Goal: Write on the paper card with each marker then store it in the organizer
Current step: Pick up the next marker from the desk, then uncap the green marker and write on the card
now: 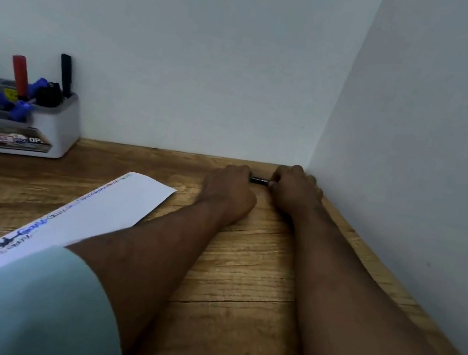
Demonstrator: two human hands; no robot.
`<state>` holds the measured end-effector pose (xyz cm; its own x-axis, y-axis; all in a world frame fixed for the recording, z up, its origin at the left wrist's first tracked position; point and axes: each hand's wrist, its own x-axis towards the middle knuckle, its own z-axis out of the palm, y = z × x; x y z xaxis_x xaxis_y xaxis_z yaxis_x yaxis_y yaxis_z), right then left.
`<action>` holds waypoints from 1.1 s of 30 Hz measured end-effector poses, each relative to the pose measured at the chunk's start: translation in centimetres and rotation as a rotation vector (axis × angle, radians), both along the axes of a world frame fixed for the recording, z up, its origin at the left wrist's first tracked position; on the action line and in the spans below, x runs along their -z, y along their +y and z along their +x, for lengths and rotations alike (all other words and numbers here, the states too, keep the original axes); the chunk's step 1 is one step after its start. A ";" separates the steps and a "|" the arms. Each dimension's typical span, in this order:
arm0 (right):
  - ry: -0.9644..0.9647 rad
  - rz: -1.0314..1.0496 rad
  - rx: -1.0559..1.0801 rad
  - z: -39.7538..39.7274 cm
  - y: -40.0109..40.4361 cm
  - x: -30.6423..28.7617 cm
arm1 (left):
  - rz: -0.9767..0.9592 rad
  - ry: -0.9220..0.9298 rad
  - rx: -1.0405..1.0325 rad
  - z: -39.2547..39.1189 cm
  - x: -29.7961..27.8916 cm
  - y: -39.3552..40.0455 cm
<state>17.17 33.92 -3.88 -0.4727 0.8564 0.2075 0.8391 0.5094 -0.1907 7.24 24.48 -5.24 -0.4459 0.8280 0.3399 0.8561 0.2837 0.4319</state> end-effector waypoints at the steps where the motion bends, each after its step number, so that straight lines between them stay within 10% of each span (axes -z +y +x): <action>1: 0.023 0.035 -0.028 0.0 -0.1 -0.1 | 0.039 -0.076 0.008 -0.2 0.0 -0.2; 5: 0.469 0.055 -0.189 -0.7 -1.9 -1.2 | 0.211 -0.439 0.067 -0.5 -0.6 -2.2; 8: 1.038 -0.353 -0.374 -2.4 -5.3 -2.9 | 0.312 -0.631 0.091 -0.7 -2.4 -5.0; 12: 1.304 -0.838 -0.560 -4.9 -11.5 -4.4 | 0.368 -0.463 0.039 -3.6 -5.3 -11.6; 16: 1.230 -1.093 -0.671 -7.1 -18.1 -5.1 | 0.249 -0.197 0.052 -7.2 -6.2 -20.1; 25: 0.569 -1.275 -0.841 -8.3 -22.9 -3.9 | -0.021 -0.223 0.229 -10.9 -3.6 -30.0; 33: 0.691 -1.364 -0.938 -8.9 -19.3 -4.5 | 0.064 -0.236 0.176 -14.4 -3.6 -30.6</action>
<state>8.30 14.65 0.61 -0.9951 0.0988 0.0058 -0.0138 -0.0806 -0.9966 -7.17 -6.10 -1.66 -0.3708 0.8795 0.2982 0.7634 0.1057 0.6372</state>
